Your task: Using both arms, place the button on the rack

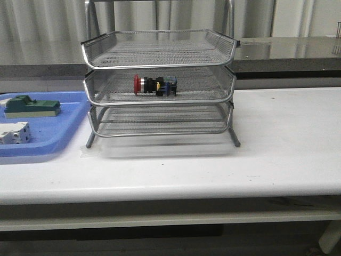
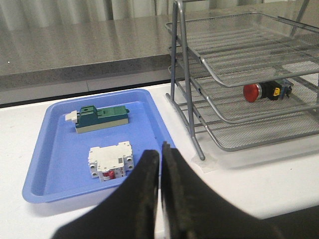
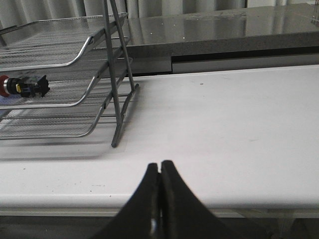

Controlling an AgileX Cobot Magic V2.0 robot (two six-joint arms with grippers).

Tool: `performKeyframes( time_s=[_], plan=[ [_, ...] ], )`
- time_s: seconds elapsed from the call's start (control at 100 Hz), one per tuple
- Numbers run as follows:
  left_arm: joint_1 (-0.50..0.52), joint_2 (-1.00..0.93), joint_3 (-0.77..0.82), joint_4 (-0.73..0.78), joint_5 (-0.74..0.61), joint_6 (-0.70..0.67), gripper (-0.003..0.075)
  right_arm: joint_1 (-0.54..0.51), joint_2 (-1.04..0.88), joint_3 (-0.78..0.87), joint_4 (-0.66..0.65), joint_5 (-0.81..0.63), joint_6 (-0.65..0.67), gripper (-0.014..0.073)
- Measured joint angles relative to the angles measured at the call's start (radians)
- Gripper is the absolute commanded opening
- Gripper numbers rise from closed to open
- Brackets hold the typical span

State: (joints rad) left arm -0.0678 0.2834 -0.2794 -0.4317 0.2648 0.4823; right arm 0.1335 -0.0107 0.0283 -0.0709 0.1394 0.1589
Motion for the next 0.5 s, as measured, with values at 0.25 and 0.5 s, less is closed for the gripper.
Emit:
performKeyframes(
  time_s=[0.25,0.5],
  plan=[
    [0.0,0.0,0.0,0.0,0.0,0.0,0.0004,0.0,0.0,0.0,0.0,0.0,0.0,-0.0069],
    [0.0,0.0,0.0,0.0,-0.019,0.0,0.0004,0.0,0.0,0.0,0.0,0.0,0.0,-0.0069]
  ],
)
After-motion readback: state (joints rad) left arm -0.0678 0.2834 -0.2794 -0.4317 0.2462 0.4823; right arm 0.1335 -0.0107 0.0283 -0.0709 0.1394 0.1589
